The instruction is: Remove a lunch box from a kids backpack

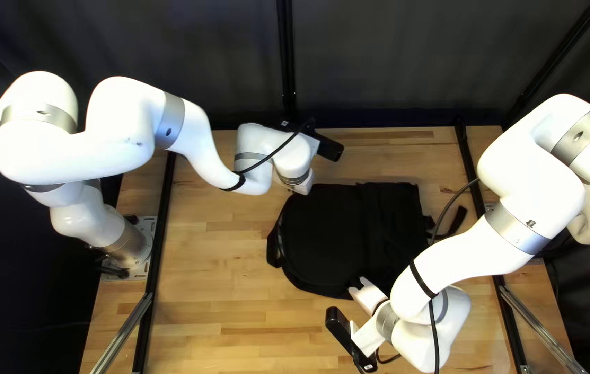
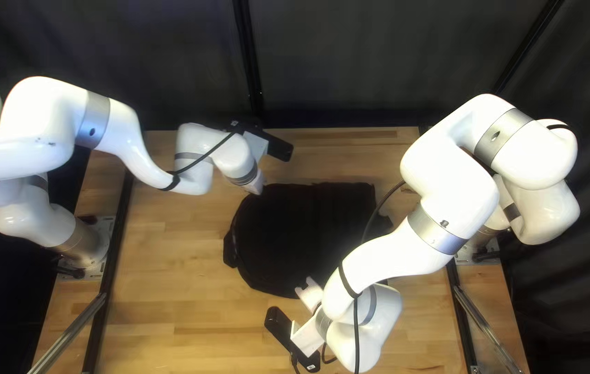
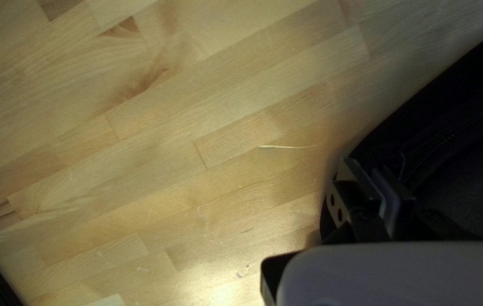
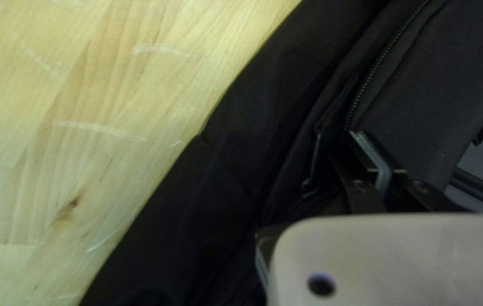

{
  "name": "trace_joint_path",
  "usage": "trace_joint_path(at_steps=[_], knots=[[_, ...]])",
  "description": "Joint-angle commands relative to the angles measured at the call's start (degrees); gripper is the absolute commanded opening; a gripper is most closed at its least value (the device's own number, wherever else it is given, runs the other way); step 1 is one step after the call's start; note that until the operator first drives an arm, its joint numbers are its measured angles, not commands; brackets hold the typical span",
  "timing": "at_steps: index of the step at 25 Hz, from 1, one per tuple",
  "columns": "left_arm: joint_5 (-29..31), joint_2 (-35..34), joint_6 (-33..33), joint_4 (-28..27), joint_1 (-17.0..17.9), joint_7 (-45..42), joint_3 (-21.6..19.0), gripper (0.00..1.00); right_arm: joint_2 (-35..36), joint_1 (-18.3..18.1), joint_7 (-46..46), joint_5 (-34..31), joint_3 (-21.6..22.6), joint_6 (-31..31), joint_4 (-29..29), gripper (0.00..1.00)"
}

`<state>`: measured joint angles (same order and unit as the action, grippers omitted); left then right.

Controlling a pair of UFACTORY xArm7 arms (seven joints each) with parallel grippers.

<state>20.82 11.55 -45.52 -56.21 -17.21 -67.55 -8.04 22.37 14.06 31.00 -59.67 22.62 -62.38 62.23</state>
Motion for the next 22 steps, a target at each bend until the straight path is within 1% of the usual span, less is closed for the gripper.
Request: trace_joint_path(at_steps=[1, 6, 14, 22], knots=[[-0.39, 1.56, -1.16, -2.34, 0.0, 1.05, -0.15, 0.0, -0.18, 0.0, -0.1, 0.06, 0.04, -0.08, -0.1, 0.0], [-0.62, 1.74, -2.85, -3.92, -0.14, 2.3, -0.2, 0.0, -0.54, 0.05, -0.23, 0.29, 0.17, -0.28, -0.34, 0.0], [-1.1, 1.82, -4.42, -4.85, -1.02, 4.22, 0.26, 0.0, -0.32, -0.02, -0.44, 0.1, 0.12, 0.0, -0.19, 0.0], [-1.45, 4.3, -6.86, -9.41, -0.68, 5.23, -0.04, 0.0, -0.57, -0.3, -0.87, -0.07, 0.05, 0.42, -0.54, 0.0]])
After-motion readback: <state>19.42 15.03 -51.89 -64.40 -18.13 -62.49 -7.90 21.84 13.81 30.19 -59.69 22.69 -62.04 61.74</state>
